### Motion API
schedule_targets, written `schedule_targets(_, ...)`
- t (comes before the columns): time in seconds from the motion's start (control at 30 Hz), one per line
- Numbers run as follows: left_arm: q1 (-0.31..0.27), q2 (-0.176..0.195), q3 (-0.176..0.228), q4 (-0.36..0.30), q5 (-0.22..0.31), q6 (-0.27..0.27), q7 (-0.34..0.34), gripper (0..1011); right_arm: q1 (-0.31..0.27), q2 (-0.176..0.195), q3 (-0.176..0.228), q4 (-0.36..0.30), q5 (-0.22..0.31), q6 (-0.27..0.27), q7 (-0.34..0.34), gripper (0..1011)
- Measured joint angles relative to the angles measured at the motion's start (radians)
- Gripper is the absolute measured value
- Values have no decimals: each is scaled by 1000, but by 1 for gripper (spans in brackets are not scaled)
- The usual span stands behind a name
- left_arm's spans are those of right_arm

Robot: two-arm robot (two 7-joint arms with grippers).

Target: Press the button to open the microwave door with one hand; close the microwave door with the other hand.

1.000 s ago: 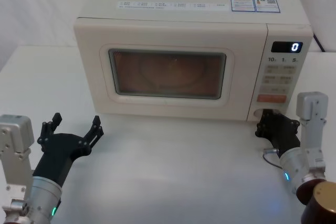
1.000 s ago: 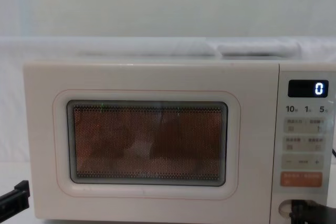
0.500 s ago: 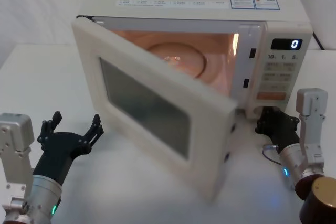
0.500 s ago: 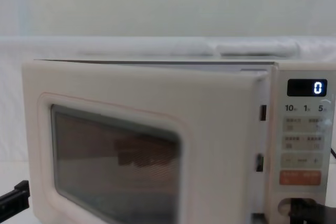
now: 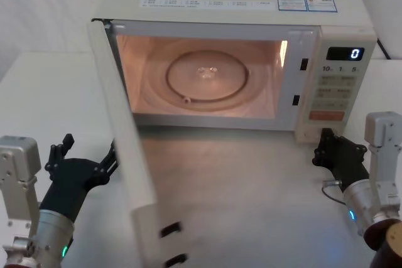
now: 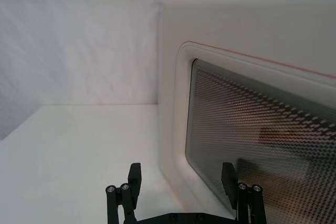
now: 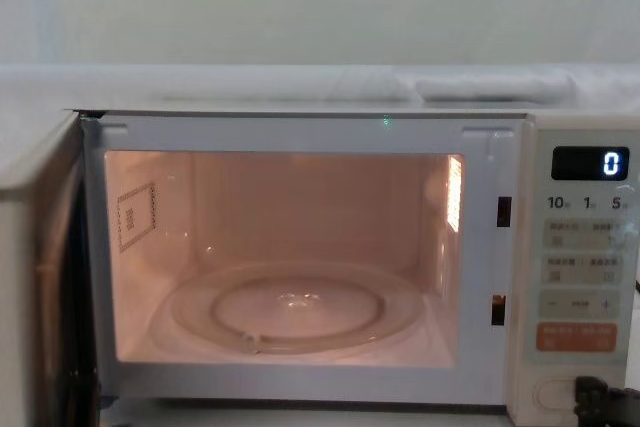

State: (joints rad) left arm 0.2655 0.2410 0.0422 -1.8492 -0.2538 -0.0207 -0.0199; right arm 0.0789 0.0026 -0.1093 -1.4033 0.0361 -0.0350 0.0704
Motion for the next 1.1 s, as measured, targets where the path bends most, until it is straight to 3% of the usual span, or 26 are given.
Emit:
schedule_targets(0.37,0,0,0,0,0,0,0,1001,-82,31,-1,-105,8,21,19,0)
schedule_targets(0.6,0,0,0,0,0,0,0,1001,-140,76,-3,-183,29,17,70,0)
schedule_targets(0.9,0,0,0,0,0,0,0,1001,-169,137,-23,-228,60,-12,135,0)
schedule_targets(1.1,0,0,0,0,0,0,0,1001,-173,155,-24,-234,74,-26,140,129)
